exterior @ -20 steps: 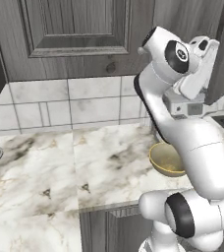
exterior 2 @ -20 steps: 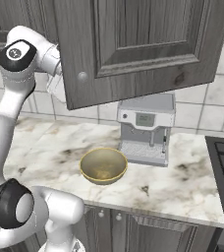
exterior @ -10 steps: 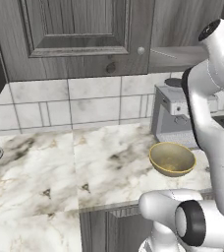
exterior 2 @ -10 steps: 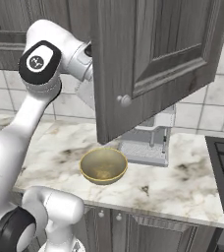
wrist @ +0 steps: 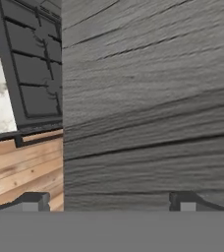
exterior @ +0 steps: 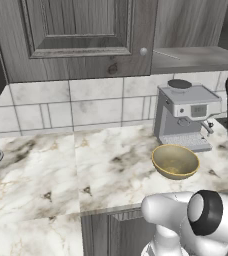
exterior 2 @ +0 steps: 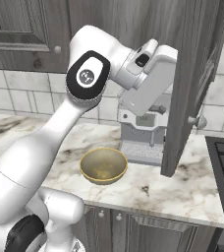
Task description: Open the cabinet and setup a tea strainer by placing it in the bowl upright.
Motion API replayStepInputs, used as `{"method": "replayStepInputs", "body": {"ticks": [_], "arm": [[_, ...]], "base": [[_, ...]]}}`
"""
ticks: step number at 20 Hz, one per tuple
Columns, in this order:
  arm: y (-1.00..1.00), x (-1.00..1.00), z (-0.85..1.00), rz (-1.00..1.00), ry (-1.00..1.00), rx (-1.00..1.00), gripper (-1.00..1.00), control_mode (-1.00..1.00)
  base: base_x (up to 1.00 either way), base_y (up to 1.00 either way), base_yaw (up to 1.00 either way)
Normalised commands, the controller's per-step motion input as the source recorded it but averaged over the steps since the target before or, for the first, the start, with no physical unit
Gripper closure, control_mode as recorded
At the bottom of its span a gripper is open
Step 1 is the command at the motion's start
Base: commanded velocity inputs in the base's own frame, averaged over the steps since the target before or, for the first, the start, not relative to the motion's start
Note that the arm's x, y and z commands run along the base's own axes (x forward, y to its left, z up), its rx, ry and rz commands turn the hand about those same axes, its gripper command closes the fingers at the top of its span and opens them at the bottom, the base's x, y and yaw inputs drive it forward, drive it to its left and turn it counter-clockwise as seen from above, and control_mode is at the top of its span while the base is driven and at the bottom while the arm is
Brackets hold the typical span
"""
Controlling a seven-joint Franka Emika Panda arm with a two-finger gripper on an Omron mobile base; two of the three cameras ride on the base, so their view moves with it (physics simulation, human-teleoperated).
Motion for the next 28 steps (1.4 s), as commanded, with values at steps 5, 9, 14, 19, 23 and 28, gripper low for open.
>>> {"method": "replayStepInputs", "body": {"ticks": [5, 9, 14, 19, 23, 28], "arm": [[-0.41, 0.0, -0.01, 0.0, 0.0, 0.01, -1.0, -1.0], [0.05, 0.0, -0.07, 0.0, 0.0, 0.0, -1.0, -1.0], [0.91, 0.08, -0.13, 0.0, -0.07, 0.0, -1.0, -1.0], [1.0, 0.42, -0.35, 0.0, -0.03, 0.23, -1.0, -1.0], [0.96, 0.61, -0.47, 0.0, -0.14, 0.62, -1.0, -1.0], [0.91, 0.73, -0.28, 0.0, -0.38, 0.61, -1.0, -1.0]], "base": [[0.0, 0.0, 0.0], [0.0, 0.0, 0.0], [0.0, 0.0, 0.0], [0.0, 0.0, 0.0], [0.0, 0.0, 0.0], [0.0, 0.0, 0.0]]}}
